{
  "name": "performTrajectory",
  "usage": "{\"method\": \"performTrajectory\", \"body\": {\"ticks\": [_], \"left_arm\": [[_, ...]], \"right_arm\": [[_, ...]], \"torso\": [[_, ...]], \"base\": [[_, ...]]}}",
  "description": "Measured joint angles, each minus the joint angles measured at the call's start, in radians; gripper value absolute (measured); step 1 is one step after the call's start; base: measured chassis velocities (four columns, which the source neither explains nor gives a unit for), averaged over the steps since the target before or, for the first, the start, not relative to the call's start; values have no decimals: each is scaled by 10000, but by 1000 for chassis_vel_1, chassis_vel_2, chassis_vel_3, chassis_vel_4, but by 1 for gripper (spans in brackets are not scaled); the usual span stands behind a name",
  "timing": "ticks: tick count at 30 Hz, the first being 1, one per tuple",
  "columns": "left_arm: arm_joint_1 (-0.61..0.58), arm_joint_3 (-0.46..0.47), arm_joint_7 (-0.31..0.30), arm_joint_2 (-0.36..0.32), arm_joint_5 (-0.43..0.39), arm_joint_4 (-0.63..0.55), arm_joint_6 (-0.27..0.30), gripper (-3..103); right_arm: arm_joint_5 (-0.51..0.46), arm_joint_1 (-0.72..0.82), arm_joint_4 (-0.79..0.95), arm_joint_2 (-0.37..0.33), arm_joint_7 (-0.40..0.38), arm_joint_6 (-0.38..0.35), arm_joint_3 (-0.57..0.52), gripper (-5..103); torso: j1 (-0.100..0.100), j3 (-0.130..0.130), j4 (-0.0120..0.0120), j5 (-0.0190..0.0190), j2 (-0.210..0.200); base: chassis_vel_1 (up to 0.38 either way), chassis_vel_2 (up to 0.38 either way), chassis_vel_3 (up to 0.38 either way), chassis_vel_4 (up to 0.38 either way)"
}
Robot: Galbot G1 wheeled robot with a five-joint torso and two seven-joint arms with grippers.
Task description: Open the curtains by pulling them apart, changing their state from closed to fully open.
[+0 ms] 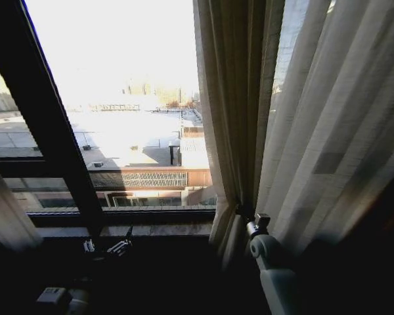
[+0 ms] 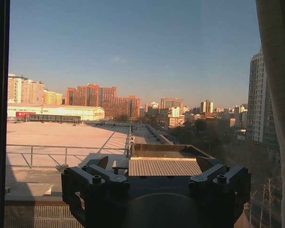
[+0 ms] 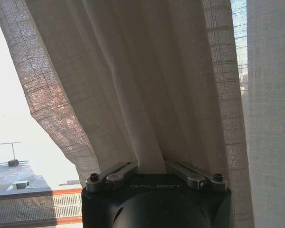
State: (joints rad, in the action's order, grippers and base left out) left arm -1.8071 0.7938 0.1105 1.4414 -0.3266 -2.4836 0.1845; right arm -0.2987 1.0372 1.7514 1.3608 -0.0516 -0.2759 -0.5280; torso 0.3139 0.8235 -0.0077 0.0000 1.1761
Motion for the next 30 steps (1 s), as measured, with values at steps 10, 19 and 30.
{"method": "performTrajectory", "body": {"ticks": [10,19,30], "left_arm": [[3,5,1,1,12,10,-6,100],[-53,10,3,67,21,3,-72,100],[-105,15,10,168,52,-28,-126,100]], "right_arm": [[8,74,22,-23,30,0,-40,0],[19,116,81,-15,39,4,-30,0],[-28,138,73,-40,5,304,-14,0]], "torso": [[0,0,1,1,0],[0,0,2,3,0],[1,1,2,4,-1]], "base": [[-352,-348,361,347],[-361,-346,355,365],[-331,-334,321,335]]}}
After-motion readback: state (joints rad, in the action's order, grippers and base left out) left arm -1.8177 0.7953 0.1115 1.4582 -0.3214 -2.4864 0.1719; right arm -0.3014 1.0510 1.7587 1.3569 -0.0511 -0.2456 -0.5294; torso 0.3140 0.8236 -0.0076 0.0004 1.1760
